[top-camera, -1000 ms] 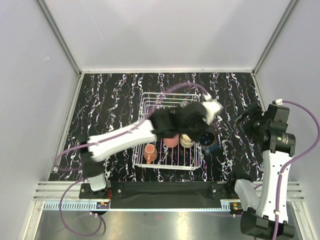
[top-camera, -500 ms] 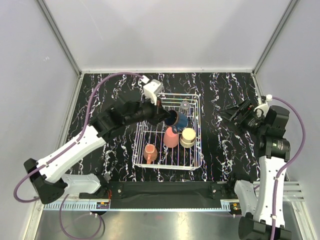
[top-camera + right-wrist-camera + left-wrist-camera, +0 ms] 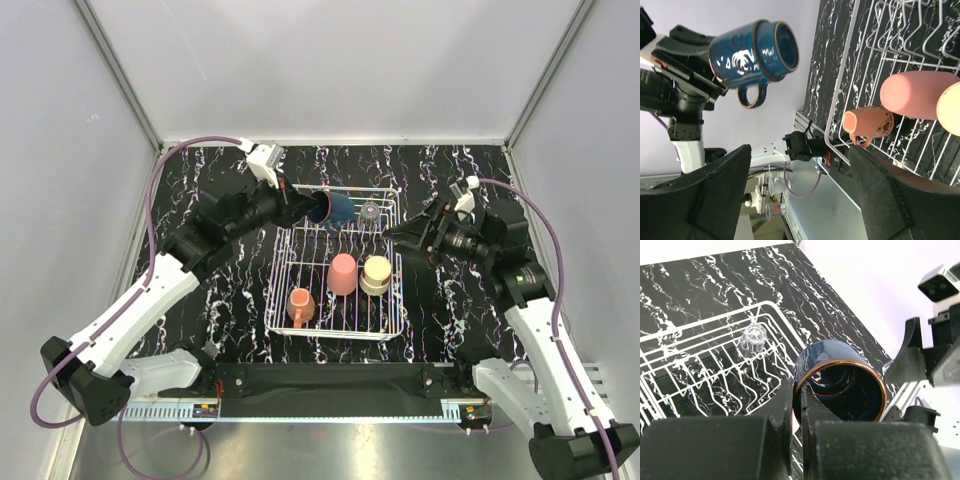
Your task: Load the cups into the dish rack
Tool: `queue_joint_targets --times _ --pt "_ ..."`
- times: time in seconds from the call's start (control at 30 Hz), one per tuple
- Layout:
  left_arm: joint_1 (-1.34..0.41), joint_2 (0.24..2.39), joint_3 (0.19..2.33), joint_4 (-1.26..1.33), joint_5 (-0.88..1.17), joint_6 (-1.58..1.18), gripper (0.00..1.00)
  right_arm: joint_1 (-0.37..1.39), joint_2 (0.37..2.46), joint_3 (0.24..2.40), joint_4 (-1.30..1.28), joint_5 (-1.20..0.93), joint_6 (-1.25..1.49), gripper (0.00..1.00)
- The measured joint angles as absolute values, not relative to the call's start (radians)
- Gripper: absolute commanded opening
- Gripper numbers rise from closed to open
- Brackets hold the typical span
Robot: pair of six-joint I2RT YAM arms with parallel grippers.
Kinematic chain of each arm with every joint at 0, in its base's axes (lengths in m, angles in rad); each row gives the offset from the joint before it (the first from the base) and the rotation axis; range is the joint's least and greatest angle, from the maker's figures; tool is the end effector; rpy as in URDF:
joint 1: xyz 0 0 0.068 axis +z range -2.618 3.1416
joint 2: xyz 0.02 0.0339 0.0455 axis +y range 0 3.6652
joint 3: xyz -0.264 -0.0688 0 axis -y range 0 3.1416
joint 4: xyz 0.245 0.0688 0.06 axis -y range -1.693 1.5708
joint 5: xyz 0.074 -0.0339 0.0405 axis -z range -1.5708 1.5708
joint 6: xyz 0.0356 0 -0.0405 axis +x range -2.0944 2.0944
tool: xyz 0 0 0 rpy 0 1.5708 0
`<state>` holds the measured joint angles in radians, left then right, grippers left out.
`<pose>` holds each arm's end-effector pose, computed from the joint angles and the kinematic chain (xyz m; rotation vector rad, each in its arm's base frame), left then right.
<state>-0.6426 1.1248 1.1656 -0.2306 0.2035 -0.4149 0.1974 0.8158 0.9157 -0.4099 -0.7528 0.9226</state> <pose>0.2001 -0.1588 0.4011 0.3649 1.8190 -0.9334 0.1640 0.0576 0.3594 0.1690 2.0616 1.4359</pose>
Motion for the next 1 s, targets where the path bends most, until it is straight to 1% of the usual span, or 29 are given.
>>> queue_joint_targets --times 0.07,0.13,0.17,0.23,0.37,0.6,0.77,1.0 --pt "-0.625 1.125 1.154 -0.222 0.213 -0.427 0.0 0.228 0.828 0.908 -0.383 -0.739 0.936 0.83" --pt "-0.606 1.127 1.145 -0.209 0.231 -0.443 0.0 0.25 0.829 0.89 -0.336 -0.724 0.957 0.85" --pt "-0.596 1.127 1.14 -0.199 0.241 -0.453 0.0 0.259 0.829 0.877 -0.305 -0.723 0.97 0.88" --pt "-0.579 1.129 1.131 -0.175 0.271 -0.472 0.0 0.28 0.83 0.846 -0.242 -0.722 0.994 1.0" --pt "-0.551 1.144 1.103 -0.083 0.372 -0.53 0.0 0.309 0.854 0.799 -0.139 -0.727 1.031 1.0" --pt "-0.543 1.192 1.081 0.068 0.554 -0.613 0.0 0.32 0.915 0.781 0.074 -0.755 1.108 1.0" --pt "-0.543 1.192 1.068 0.139 0.624 -0.641 0.0 0.345 0.933 0.769 0.23 -0.765 1.192 1.0" --pt "-0.543 1.193 1.048 0.237 0.688 -0.693 0.0 0.414 0.95 0.772 0.326 -0.752 1.232 1.0"
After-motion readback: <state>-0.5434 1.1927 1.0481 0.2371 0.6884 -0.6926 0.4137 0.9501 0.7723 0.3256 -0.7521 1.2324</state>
